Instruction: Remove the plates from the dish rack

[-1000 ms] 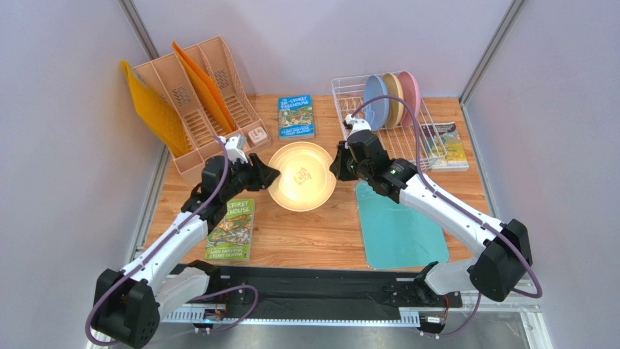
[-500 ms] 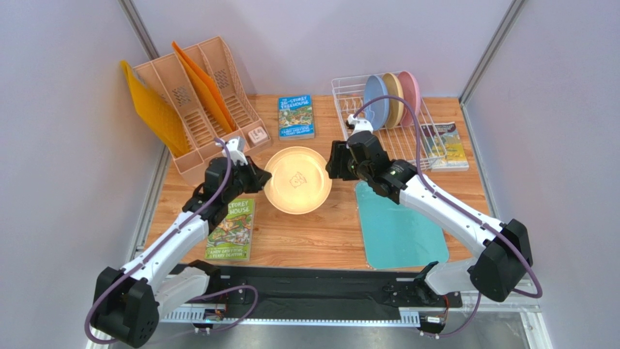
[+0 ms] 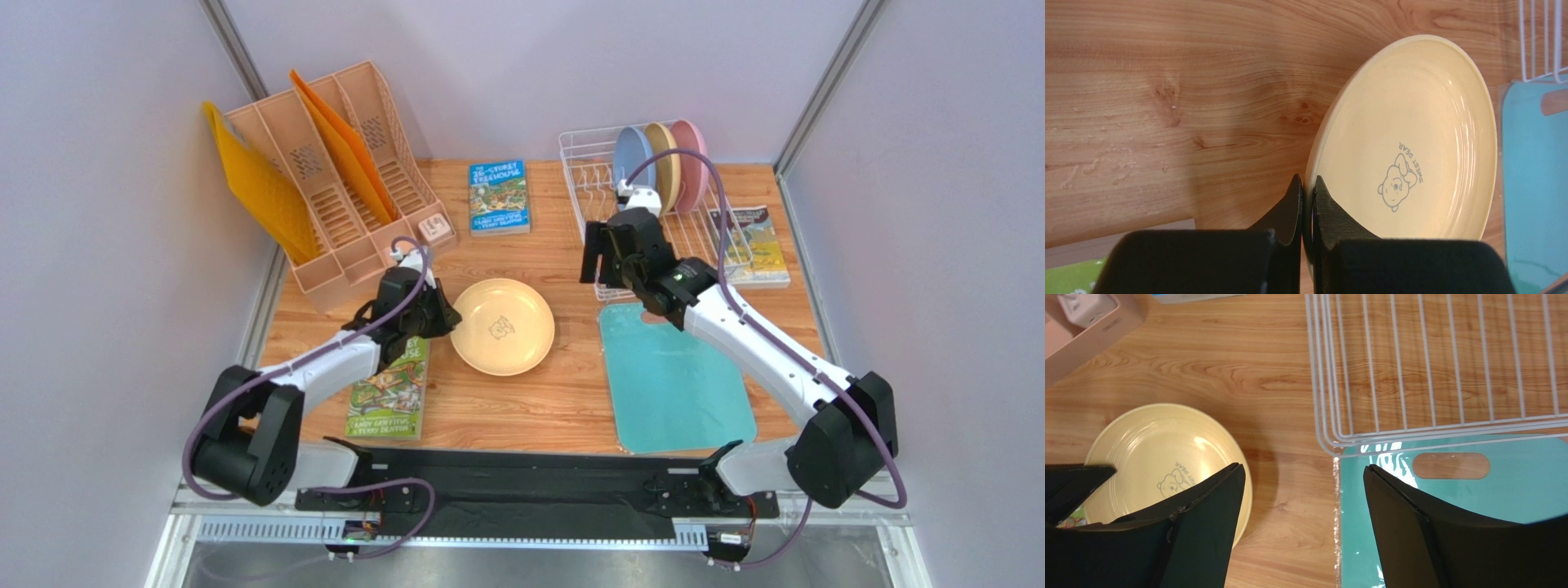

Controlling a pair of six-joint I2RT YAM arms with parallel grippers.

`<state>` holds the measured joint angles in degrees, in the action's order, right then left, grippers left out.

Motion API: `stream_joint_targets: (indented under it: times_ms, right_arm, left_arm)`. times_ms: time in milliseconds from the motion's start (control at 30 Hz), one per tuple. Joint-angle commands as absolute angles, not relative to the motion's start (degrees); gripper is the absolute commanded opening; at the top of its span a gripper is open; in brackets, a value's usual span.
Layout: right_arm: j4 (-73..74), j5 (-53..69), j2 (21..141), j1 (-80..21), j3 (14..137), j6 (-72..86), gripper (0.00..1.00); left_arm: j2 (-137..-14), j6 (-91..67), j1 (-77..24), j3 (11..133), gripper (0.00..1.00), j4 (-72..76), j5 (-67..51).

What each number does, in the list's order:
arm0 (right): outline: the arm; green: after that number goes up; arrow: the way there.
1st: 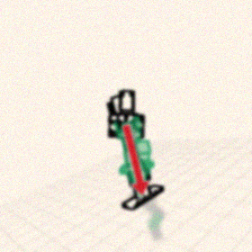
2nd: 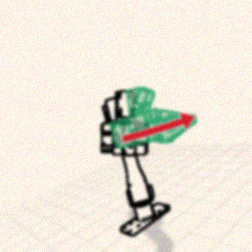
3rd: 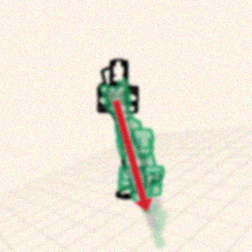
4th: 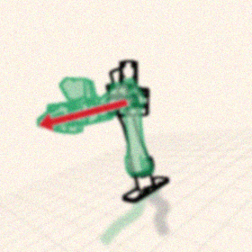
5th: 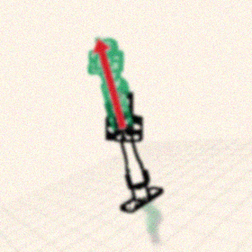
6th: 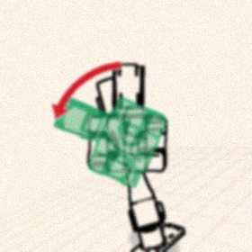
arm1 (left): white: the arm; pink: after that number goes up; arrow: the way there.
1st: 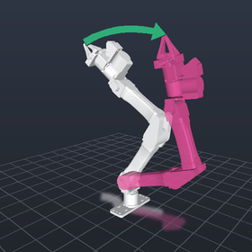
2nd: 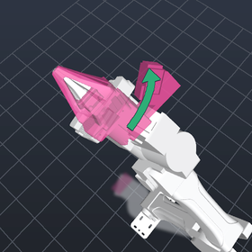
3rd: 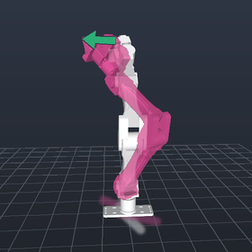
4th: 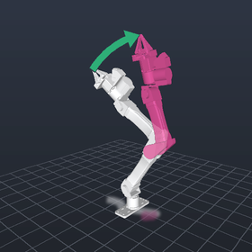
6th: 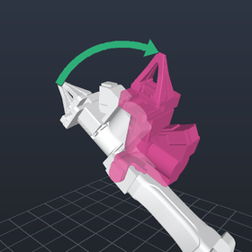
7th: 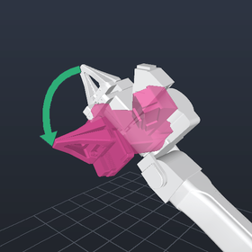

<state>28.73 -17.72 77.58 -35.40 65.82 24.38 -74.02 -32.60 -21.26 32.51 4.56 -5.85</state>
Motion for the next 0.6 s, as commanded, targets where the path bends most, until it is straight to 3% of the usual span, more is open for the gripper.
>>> stream_joint_targets:
  times_ms: [0, 300, 500, 533, 567]
  right_arm:
    - [28.7, -18.7, 78.3, -29.8, 70.7, 21.5, 0.77]
    - [27.9, -21.9, 89.7, -21.8, 80.1, 15.7, 0.76]
    - [27.0, -24.2, 101.3, -19.6, 91.3, 11.1, 0.76]
    - [27.5, -24.7, 102.6, -19.4, 92.7, 10.6, 0.76]
    - [27.3, -25.1, 103.8, -19.4, 94.0, 9.5, 0.76]
  left_arm:
    - [-78.5, -30.9, -21.2, 34.7, 0.0, 10.3, -4.1]
    - [-86.7, -28.7, -21.2, 38.8, 0.01, 9.7, -1.0]
    - [-87.1, -26.8, -21.2, 40.4, 0.26, 7.5, -0.2]
    - [-86.3, -26.3, -21.2, 40.5, 0.41, 7.2, -0.2]
    - [-86.0, -26.2, -21.2, 40.6, 0.46, 6.3, 1.4]
